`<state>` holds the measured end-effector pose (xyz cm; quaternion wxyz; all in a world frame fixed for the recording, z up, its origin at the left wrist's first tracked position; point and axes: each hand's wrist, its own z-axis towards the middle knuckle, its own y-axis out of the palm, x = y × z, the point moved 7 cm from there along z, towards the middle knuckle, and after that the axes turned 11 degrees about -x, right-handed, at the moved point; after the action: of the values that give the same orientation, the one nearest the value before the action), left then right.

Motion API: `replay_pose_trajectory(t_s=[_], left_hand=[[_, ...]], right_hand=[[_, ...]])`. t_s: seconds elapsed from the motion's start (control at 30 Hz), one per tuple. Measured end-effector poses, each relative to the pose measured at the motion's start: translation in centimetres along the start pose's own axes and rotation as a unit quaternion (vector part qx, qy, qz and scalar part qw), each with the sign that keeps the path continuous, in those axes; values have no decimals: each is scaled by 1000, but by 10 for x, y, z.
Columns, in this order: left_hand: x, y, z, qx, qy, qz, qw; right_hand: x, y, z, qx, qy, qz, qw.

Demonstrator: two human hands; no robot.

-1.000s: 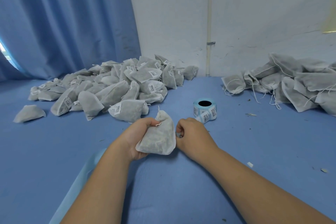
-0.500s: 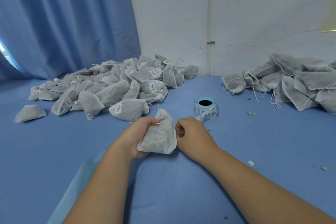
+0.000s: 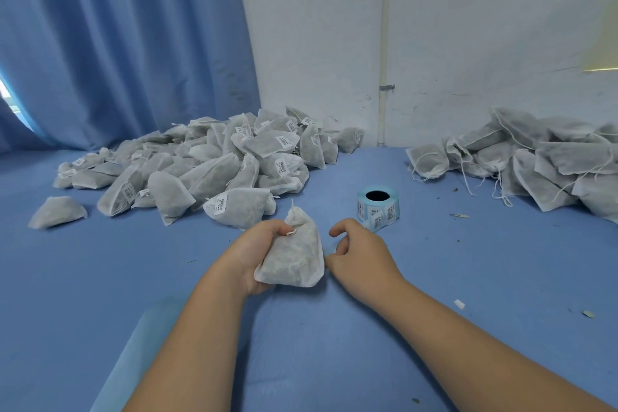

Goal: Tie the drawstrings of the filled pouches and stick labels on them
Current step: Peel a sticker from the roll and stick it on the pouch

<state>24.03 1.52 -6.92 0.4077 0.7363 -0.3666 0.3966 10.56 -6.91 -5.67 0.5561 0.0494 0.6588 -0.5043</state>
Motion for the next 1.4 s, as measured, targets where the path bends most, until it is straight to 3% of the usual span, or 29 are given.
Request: replay_pose_trajectory(t_s=[0.43, 0.6, 0.73, 0.83, 1.0, 1.13, 1.23, 1.4], left_hand=[[5, 1, -10, -1, 23, -19, 1000], [6, 9, -12, -32, 34, -23, 999], [3, 33, -19, -116, 41, -32, 992], [-3, 47, -21, -102, 51, 16, 993], [-22, 110, -36, -105, 80, 145, 981], [-35, 168, -39, -161, 104, 214, 958], [-35, 190, -34, -143, 119, 283, 941], [-46, 202, -30, -159, 123, 264, 943]], right_hand=[[3, -19, -26, -24, 10, 55, 998], [8, -44, -61, -45, -15, 92, 995], [12, -71, -90, -58, -27, 156, 986], [11, -91, -110, -61, -46, 241, 967], [11, -117, -128, -46, -93, 426, 899], [6, -130, -131, -36, -121, 462, 878], [14, -144, -133, 15, -110, 478, 871], [35, -158, -134, 77, -55, 468, 879]])
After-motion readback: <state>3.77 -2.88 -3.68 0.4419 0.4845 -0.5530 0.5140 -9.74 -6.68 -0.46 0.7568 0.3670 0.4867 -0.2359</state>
